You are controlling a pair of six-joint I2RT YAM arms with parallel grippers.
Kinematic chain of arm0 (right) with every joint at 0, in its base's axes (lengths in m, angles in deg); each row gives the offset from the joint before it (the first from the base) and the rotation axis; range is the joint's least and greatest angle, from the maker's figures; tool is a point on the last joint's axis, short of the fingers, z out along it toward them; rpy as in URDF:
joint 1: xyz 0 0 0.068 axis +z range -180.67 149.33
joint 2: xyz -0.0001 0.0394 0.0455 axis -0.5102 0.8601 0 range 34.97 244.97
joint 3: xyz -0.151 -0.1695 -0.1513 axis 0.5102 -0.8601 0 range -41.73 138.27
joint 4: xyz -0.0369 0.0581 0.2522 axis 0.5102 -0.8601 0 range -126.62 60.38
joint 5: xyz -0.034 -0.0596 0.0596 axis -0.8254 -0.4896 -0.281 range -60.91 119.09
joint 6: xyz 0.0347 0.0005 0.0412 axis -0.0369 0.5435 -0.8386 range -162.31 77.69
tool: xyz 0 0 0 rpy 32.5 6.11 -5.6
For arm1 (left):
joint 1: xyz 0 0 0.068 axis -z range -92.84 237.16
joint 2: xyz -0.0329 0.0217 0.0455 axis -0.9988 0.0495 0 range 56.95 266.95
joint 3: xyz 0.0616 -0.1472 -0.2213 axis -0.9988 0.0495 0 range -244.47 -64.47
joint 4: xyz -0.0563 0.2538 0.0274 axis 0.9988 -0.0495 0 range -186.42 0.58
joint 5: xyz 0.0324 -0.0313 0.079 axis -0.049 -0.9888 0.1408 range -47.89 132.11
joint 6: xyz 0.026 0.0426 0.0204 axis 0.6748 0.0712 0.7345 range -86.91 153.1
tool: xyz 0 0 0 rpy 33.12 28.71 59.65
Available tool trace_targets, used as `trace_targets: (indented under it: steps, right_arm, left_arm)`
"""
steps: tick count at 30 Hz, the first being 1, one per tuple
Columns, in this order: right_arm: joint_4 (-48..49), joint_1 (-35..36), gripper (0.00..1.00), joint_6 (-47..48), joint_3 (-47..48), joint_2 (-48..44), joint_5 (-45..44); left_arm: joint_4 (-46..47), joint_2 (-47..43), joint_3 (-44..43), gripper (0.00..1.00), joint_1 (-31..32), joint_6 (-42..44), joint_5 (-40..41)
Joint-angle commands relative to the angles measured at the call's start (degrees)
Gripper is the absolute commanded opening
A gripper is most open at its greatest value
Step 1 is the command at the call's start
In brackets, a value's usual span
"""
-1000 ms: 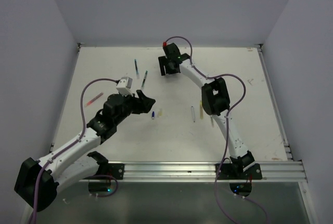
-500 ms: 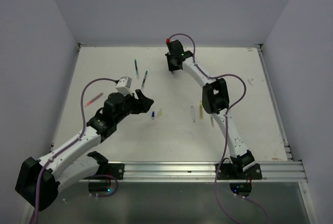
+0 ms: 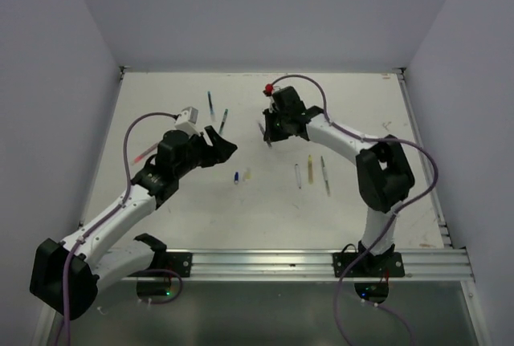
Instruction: Open the pen caps
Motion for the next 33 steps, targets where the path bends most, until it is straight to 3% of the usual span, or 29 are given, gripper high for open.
trace_targets:
  steps: [1, 6, 13, 29, 33]
  right_arm:
    - [10.4, 4.2, 0.00, -4.1, -10.4, -12.5, 6.5]
    - [17.1, 11.2, 0.00, -9.5, -23.0, -21.4, 6.2]
    - [18.8, 15.6, 0.00, -12.6, -31.0, -32.3, 1.4]
    - [19.8, 18.3, 0.00, -14.0, -32.5, -37.2, 2.2]
    - [19.8, 18.5, 0.00, -14.1, -31.9, -37.4, 2.8]
  left_arm:
    - [5.6, 2.6, -1.1, 0.70, -0.8, -4.0, -8.5]
    - [13.4, 4.0, 2.2, 0.67, -1.5, -11.4, -14.2]
    - [12.3, 4.2, 3.9, 0.66, -1.4, -14.6, -13.0]
    - [16.4, 5.9, 5.5, 0.62, -1.4, -20.3, -15.3]
    - [16.8, 6.4, 5.7, 0.57, -1.5, -20.9, -15.8]
